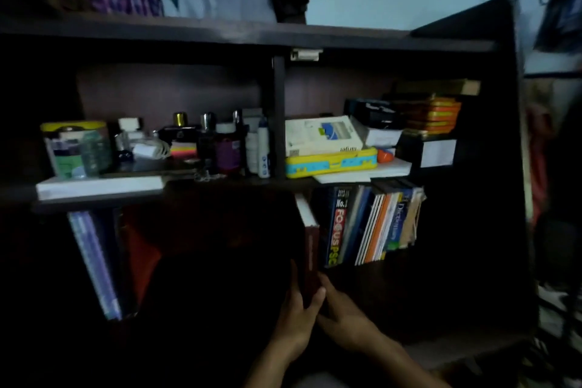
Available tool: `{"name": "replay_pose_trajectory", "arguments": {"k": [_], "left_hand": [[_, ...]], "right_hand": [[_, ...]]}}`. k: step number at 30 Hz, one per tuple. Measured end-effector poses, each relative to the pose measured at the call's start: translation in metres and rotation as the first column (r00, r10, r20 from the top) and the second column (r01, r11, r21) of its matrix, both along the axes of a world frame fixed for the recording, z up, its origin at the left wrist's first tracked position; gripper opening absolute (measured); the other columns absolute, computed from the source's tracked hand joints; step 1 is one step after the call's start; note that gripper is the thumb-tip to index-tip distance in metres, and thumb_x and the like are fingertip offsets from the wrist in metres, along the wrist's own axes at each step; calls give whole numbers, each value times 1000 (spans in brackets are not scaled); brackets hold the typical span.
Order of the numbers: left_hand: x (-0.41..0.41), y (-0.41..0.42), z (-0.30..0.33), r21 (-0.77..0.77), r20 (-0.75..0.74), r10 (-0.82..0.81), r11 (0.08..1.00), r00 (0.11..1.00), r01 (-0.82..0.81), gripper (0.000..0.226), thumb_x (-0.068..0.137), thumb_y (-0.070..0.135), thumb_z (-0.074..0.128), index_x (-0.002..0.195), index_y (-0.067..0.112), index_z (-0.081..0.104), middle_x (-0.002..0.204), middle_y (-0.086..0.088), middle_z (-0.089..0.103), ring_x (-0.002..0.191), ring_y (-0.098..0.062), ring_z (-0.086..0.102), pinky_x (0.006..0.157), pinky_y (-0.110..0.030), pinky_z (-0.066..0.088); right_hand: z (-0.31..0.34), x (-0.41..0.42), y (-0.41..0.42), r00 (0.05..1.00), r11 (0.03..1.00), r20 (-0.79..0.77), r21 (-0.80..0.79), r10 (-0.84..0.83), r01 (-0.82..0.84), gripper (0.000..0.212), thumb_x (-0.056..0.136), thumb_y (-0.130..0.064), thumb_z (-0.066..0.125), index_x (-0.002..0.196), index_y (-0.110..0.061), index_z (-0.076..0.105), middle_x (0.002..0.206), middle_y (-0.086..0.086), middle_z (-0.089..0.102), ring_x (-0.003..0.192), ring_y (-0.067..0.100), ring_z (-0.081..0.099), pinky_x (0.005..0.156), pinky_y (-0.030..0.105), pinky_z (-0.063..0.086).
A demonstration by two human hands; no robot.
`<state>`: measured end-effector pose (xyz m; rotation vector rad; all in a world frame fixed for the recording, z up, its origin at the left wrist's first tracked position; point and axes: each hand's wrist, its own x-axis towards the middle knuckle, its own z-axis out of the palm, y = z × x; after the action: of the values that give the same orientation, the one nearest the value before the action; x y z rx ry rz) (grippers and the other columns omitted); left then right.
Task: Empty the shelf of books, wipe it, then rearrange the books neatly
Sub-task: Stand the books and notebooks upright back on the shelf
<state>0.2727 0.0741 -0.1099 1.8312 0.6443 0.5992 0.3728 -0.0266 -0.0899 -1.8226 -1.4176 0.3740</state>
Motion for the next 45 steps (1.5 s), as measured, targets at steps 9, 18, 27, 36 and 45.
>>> {"name": "replay_pose_trajectory", "arguments": {"k": [9,18,27,36,45], "left_hand": [[35,27,-5,108,93,113,987,989,-123,95,76,75,51,157,41,15,162,6,29,145,-17,35,114,-37,36],[21,26,-5,254,215,-3,966,977,-52,76,70,82,57,136,47,41,149,25,20,138,-3,32,108,-32,41],[25,32,-8,108,195,62,991,979,-84,76,69,71,58,136,39,42,144,2,49,132,-18,50,114,-45,39],[24,32,-14,303,80,-105,950,991,77,82,81,21,73,140,60,31,144,12,52,133,-7,51,113,-39,43],[102,43,15,425,186,149,879,971,-216,89,76,13,82,153,16,37,150,-16,41,137,-34,43,114,-40,35]], "right_hand": [[-30,33,30,971,968,77,135,-224,213,61,93,-34,60,148,-34,34,134,-9,63,118,7,62,98,31,53],[-15,25,13,971,941,-90,242,-222,238,57,89,-30,73,137,-36,42,123,-27,59,113,-12,58,96,15,48],[-29,20,-29,906,873,-155,246,-393,421,72,82,-1,69,133,-44,43,110,-28,68,102,0,67,84,17,54],[-18,21,-48,861,832,-222,236,-457,502,30,86,-36,78,109,-47,62,95,-22,74,87,-5,69,81,25,58],[-22,44,-61,701,641,-373,291,-608,710,36,90,-31,72,124,-30,60,98,-18,68,89,-5,64,66,5,49]]}}
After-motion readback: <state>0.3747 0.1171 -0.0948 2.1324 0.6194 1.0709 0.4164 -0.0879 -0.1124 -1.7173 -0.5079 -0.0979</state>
